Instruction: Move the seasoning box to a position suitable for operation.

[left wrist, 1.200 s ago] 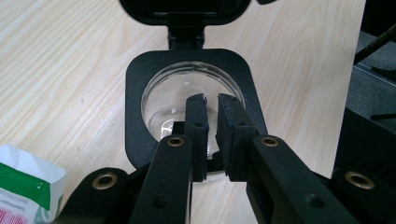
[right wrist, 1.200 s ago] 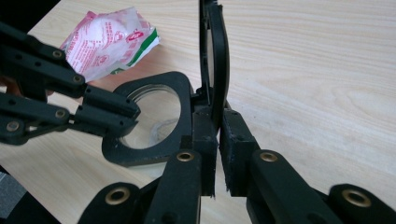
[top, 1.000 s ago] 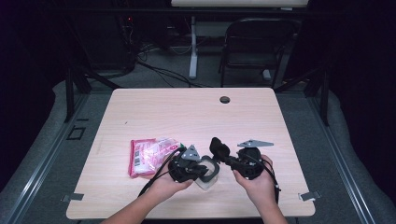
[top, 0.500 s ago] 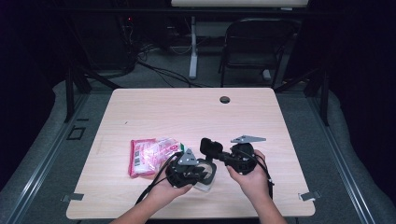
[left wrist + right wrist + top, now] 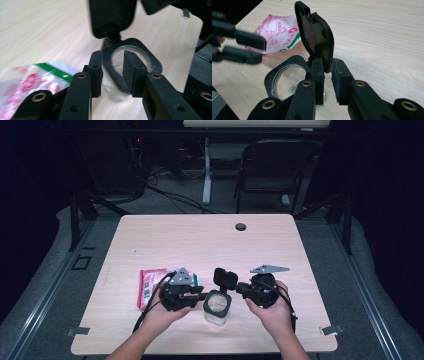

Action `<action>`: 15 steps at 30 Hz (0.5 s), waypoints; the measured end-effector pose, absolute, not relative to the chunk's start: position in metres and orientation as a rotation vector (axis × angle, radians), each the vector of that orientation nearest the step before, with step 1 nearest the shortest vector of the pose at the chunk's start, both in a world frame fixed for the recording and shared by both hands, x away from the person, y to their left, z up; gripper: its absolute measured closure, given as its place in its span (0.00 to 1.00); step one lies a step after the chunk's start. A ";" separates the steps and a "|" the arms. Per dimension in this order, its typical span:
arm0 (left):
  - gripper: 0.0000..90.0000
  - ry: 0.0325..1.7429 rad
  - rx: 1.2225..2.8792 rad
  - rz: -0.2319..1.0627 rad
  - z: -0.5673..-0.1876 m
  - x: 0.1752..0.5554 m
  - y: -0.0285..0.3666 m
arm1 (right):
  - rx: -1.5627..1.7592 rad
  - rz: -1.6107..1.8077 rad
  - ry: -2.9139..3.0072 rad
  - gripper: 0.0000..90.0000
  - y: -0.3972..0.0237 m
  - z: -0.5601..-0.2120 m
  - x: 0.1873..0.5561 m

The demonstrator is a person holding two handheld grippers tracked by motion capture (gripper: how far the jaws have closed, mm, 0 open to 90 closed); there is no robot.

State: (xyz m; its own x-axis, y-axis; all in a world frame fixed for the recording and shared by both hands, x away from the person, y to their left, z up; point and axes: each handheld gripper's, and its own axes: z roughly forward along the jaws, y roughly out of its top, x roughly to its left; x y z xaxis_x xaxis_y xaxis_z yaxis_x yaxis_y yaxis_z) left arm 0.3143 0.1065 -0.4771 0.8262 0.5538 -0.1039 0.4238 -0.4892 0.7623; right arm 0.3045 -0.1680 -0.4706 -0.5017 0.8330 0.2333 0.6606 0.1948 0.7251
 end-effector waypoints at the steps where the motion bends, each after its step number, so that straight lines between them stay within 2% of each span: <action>1: 0.75 0.739 2.133 0.207 -0.473 0.316 0.118 | 1.432 1.198 2.268 0.88 -0.168 -0.467 0.303; 8: 0.73 0.826 2.139 0.207 -0.467 0.324 0.144 | 1.375 1.201 2.323 0.87 -0.163 -0.455 0.296; 12: 0.70 0.864 2.159 0.264 -0.466 0.324 0.152 | 1.345 1.212 2.352 0.86 -0.161 -0.450 0.293; 15: 0.64 0.879 2.176 0.271 -0.467 0.323 0.154 | 1.340 1.213 2.373 0.85 -0.159 -0.449 0.292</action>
State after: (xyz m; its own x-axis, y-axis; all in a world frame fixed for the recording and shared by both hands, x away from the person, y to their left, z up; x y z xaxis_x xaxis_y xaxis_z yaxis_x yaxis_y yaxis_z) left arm 0.3232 0.1539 -0.4671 0.7407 0.6670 -0.0808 0.5059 -0.4745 0.7204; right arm 0.2923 -0.1587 -0.4491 -0.5866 0.7744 0.2372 0.6459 0.2705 0.7139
